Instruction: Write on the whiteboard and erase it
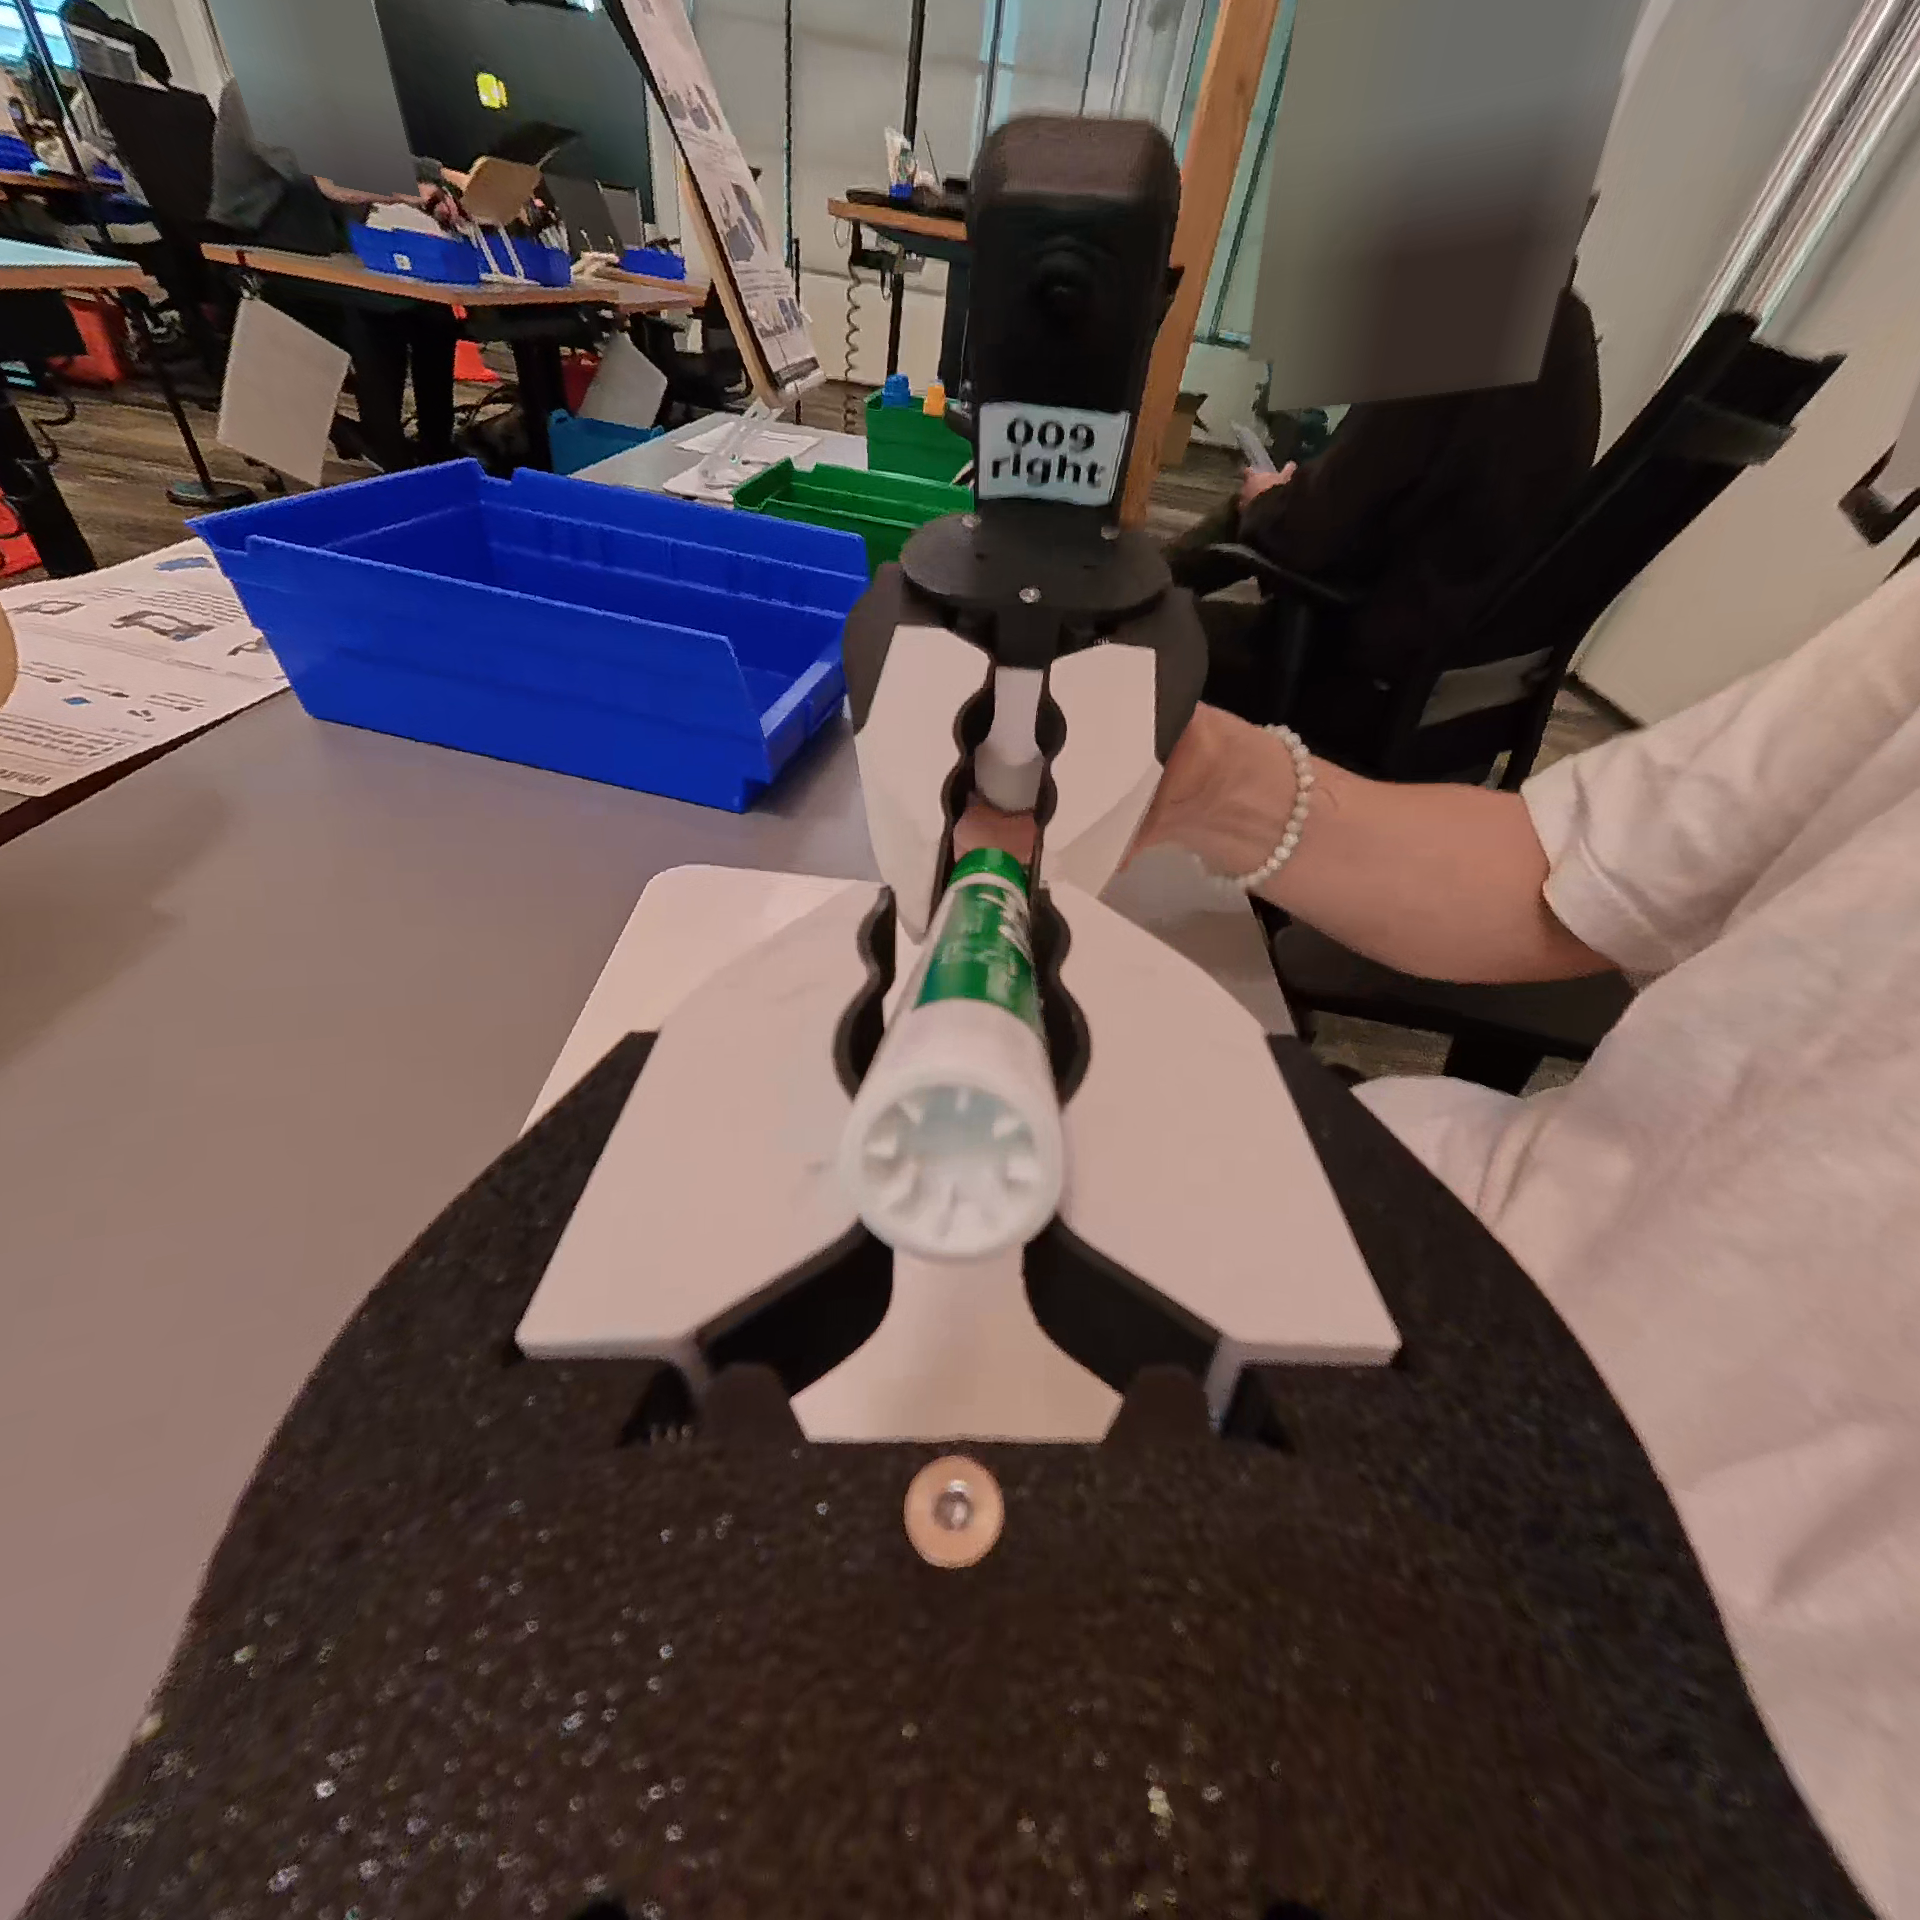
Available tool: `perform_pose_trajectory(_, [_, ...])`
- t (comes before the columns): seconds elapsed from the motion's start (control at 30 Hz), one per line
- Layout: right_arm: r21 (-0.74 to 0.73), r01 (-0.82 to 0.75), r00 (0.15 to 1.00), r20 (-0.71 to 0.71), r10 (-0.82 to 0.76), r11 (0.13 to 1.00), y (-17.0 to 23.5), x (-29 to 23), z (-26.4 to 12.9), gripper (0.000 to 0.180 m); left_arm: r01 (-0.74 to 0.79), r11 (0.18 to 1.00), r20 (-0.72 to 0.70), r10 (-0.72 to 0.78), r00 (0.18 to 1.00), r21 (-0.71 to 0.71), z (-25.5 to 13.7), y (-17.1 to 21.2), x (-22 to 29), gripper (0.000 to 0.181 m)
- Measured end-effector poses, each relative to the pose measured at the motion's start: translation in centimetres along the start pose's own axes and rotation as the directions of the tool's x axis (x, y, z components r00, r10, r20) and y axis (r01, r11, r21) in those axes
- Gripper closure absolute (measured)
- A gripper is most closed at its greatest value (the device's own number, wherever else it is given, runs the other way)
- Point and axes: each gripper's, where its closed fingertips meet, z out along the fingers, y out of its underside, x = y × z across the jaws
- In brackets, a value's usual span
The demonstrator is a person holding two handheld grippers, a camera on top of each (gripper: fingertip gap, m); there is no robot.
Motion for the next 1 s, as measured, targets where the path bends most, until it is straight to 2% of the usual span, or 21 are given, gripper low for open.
perform_pose_trajectory(0.07, [-0.028,0.013,1.0,-0.006,-0.013,1.0,0.1,0.1,0.1,0.161,-0.025,0.999,-0.012,0.025,1.0,-0.035,-0.1,0.5,0.2,0.161])
perform_pose_trajectory(0.23, [-0.055,0.021,1.0,0.012,-0.02,0.998,0.3,0.1,0.7,0.16,-0.061,0.997,0.014,0.062,0.998,-0.037,-0.5,0.9,0.2,0.162])
perform_pose_trajectory(0.53, [-0.054,-0.028,0.993,0.111,0.034,0.998,0.3,-0.1,1.7,0.156,-0.022,1.0,0.011,0.022,1.0,0.011,-1.0,1.6,0.2,0.162])
perform_pose_trajectory(0.83, [-0.209,0.087,0.99,0.124,-0.062,0.974,1.1,-0.1,2.1,0.161,-0.039,0.999,0.023,0.039,0.999,0.002,-1.2,2.2,0.1,0.162])
perform_pose_trajectory(1.0, [-0.275,0.072,0.991,0.126,-0.038,0.959,1.7,-0.3,2.5,0.161,-0.035,0.999,0.016,0.035,0.999,0.019,-1.4,2.9,0.1,0.162])
